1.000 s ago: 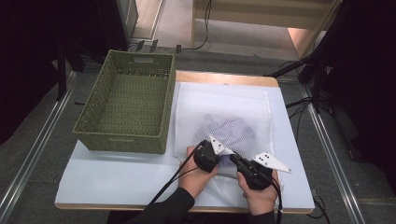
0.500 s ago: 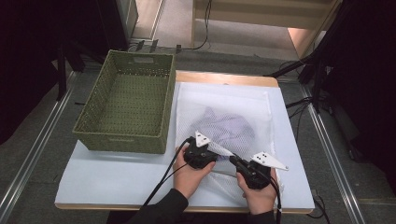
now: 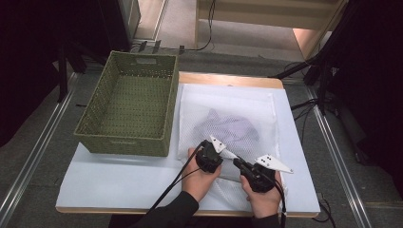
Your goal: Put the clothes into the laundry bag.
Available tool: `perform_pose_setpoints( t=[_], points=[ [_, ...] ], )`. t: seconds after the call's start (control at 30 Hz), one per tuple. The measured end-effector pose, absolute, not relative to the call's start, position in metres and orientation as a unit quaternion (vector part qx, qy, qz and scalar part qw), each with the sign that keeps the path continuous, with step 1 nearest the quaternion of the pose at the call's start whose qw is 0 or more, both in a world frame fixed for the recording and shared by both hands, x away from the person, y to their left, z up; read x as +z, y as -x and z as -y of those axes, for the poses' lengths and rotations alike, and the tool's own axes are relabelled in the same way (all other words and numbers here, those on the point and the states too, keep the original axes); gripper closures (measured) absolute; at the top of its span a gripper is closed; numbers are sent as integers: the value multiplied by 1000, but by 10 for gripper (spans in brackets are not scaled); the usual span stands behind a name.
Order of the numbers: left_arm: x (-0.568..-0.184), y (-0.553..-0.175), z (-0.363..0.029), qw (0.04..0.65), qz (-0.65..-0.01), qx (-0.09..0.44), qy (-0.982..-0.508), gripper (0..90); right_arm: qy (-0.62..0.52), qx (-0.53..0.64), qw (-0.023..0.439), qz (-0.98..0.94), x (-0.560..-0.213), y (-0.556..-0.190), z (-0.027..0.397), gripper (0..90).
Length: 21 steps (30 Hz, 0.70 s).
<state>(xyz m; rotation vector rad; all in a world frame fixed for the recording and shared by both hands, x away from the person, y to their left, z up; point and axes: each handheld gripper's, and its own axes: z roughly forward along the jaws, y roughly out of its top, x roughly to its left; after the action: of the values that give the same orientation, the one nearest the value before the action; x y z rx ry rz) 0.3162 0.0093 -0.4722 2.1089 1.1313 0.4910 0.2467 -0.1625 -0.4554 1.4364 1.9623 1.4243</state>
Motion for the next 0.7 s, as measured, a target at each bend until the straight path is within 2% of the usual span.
perform_pose_setpoints(
  t=[0.17,0.33,0.7],
  points=[
    [-478,-326,-5,355,-478,227,-771,840,-501,496,160,-691,-456,-247,160,884],
    [-476,-318,-11,379,-452,199,-783,673,-503,498,162,-688,-456,-246,164,885],
    [-461,-268,-42,415,-403,161,-799,554,-494,508,171,-685,-451,-242,163,885]
  ],
)
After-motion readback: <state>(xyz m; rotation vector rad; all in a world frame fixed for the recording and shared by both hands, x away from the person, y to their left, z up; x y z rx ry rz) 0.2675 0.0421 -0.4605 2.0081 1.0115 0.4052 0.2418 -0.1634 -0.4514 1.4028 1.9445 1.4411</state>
